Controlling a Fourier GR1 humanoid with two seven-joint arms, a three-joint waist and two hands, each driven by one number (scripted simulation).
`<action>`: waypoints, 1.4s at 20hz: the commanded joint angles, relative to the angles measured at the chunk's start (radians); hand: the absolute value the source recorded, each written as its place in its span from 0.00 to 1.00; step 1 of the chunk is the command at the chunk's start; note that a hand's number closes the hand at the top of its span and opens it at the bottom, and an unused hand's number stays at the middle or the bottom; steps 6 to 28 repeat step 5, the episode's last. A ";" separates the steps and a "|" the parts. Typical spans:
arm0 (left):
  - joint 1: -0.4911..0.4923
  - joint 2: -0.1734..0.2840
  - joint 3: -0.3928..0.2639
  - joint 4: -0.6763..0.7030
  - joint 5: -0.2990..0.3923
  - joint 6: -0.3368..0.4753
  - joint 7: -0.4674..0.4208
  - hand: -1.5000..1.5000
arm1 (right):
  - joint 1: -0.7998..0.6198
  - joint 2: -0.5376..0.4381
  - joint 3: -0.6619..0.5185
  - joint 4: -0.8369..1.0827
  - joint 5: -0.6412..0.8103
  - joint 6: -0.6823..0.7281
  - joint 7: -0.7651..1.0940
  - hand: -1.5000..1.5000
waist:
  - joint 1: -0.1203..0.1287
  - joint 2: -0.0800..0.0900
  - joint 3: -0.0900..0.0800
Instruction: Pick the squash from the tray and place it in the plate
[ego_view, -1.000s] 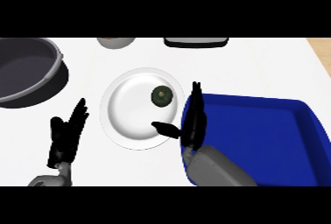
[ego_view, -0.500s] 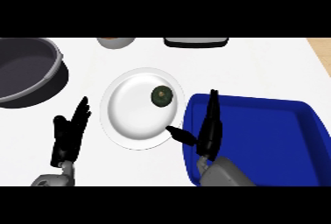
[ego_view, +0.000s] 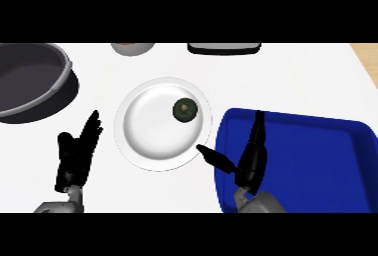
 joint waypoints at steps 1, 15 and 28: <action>0.076 0.021 0.010 -0.120 0.012 -0.026 0.050 0.50 | 0.085 0.000 -0.032 -0.049 0.058 0.012 0.001 0.00 | 0.001 0.001 0.001; 0.041 -0.010 0.017 0.043 -0.003 -0.030 -0.078 0.50 | 0.061 -0.004 -0.095 0.000 0.017 0.052 -0.051 0.00 | 0.001 0.003 0.001; 0.041 -0.010 0.017 0.043 -0.003 -0.030 -0.078 0.50 | 0.061 -0.004 -0.095 0.000 0.017 0.052 -0.051 0.00 | 0.001 0.003 0.001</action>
